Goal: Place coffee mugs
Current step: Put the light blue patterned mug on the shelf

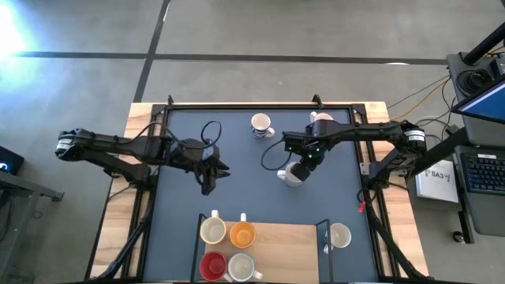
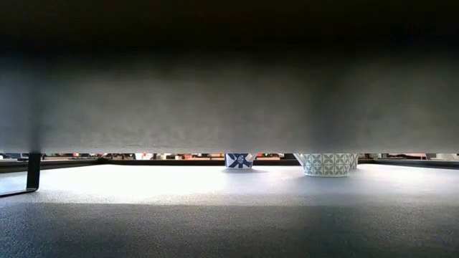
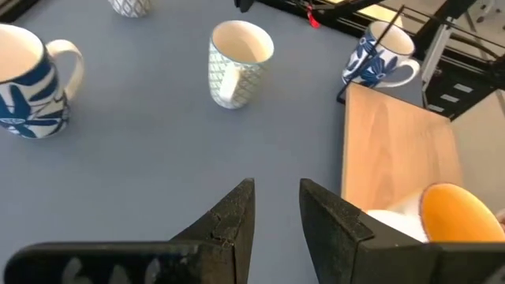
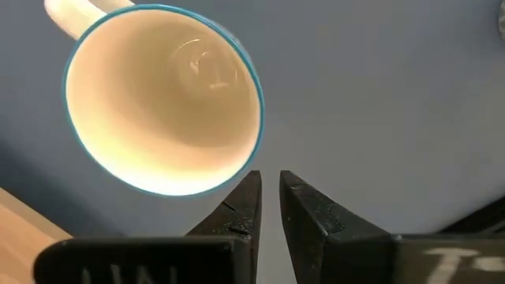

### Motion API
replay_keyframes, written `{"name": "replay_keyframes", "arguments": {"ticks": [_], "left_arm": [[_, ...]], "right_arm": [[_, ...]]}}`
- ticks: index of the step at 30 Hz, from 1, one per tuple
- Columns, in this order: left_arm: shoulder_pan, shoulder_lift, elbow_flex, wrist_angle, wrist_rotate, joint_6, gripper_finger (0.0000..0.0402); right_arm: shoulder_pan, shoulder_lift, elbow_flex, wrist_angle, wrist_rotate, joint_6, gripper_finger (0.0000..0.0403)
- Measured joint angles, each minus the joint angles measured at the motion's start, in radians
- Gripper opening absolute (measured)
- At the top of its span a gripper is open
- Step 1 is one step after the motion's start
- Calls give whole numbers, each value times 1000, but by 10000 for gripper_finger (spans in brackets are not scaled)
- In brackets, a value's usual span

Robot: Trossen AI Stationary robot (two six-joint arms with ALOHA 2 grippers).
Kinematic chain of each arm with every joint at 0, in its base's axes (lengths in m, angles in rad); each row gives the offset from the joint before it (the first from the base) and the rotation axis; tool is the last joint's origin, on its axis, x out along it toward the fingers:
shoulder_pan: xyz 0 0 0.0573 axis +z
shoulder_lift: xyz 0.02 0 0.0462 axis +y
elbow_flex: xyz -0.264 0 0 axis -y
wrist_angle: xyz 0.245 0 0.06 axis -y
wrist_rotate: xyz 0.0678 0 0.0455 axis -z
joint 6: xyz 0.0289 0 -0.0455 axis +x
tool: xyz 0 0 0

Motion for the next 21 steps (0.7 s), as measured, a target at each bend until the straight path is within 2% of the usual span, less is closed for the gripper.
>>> {"name": "replay_keyframes", "arguments": {"ticks": [5, 8, 12, 21], "left_arm": [[2, -24, -1, 0, -1, 24, 84], [21, -81, -2, -18, 0, 71, 84], [39, -172, -1, -153, -9, 97, 84], [42, -307, -2, -358, -135, 149, 84]], "right_arm": [[6, -4, -1, 6, 1, 101, 19], [7, -5, -1, 12, 0, 169, 24], [7, 0, -1, 20, 1, 230, 50], [26, 3, -10, 44, 11, 476, 122]]}}
